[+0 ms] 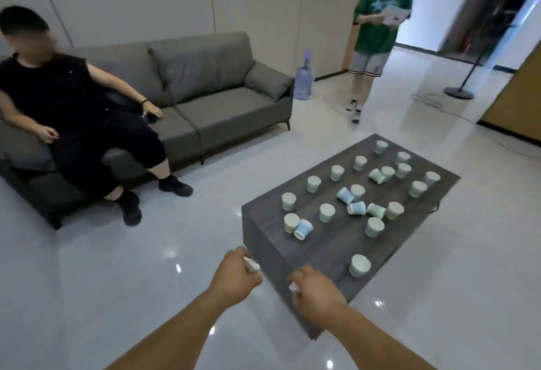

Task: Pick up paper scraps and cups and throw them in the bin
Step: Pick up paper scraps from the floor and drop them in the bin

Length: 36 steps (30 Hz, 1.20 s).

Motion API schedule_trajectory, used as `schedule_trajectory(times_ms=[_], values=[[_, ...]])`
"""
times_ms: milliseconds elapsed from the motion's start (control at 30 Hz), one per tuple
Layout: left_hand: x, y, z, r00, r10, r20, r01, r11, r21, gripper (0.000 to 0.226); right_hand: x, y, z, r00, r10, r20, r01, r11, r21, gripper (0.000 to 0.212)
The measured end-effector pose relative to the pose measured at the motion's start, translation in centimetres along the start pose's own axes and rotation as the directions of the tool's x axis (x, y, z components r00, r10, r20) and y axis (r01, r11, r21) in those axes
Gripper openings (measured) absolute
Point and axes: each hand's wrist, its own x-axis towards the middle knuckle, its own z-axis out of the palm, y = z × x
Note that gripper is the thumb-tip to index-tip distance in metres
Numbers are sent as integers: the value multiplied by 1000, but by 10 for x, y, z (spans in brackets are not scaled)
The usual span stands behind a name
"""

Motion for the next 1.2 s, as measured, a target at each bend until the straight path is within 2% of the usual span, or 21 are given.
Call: schedule_trajectory(times_ms=[133,300,433,733,967,1200], values=[[10,104,100,978,163,130,-172,983,66,16,-60,122,-38,975,194,-110,-189,980,57,23],[16,216,218,898,310,314,-368,918,147,27,-129,256,-80,901,379,-209,-349,922,169,35],[25,284,294,824,369,430,-478,860,178,37,-166,336,-104,842,485,-236,-436,869,231,39],[94,416,446,653,462,600,-645,755,120,44,-178,499,-144,683,693,-229,-622,717,315,35],[141,532,546,509,411,756,-679,732,59,53,-180,607,-177,520,835,-177,-726,542,424,34],[133,657,687,342,444,828,-803,596,12,51,-220,741,-197,390,910,-141,-774,407,484,33]])
